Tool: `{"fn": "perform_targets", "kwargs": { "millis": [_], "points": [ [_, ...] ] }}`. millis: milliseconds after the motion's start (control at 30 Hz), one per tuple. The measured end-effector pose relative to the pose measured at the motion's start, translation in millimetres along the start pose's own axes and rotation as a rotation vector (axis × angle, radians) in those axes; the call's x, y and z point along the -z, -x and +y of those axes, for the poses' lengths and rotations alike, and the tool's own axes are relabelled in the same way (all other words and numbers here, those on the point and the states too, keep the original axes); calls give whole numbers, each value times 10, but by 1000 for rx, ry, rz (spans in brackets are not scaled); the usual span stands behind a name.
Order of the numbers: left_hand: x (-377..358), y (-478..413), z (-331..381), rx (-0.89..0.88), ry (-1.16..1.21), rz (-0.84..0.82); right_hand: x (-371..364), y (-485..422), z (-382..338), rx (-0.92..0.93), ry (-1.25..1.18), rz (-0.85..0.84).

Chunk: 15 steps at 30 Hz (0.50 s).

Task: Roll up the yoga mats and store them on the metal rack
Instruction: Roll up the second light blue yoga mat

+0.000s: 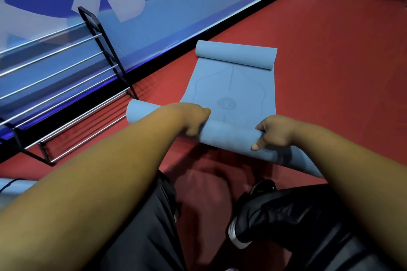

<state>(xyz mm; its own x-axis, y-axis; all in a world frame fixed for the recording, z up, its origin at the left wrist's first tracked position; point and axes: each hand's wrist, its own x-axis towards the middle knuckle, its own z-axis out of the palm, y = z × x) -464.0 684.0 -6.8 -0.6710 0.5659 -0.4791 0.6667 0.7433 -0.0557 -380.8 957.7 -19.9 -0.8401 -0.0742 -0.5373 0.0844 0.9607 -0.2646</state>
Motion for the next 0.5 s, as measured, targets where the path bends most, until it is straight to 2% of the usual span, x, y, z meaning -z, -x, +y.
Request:
{"fn": "perform_targets", "kwargs": {
  "millis": [167,300,400,500],
  "points": [
    [5,4,26,32,-47,-18,-16,-6,36,19,14,-12],
    [-27,-28,1,48,31,17,-38,29,26,19,-40,-44],
    [-79,-53,27,34,144,-4,-109,-7,-6,-14,121,16],
    [-82,-63,56,66,216,-69,-205,-37,-41,4,302,171]
  ]
}}
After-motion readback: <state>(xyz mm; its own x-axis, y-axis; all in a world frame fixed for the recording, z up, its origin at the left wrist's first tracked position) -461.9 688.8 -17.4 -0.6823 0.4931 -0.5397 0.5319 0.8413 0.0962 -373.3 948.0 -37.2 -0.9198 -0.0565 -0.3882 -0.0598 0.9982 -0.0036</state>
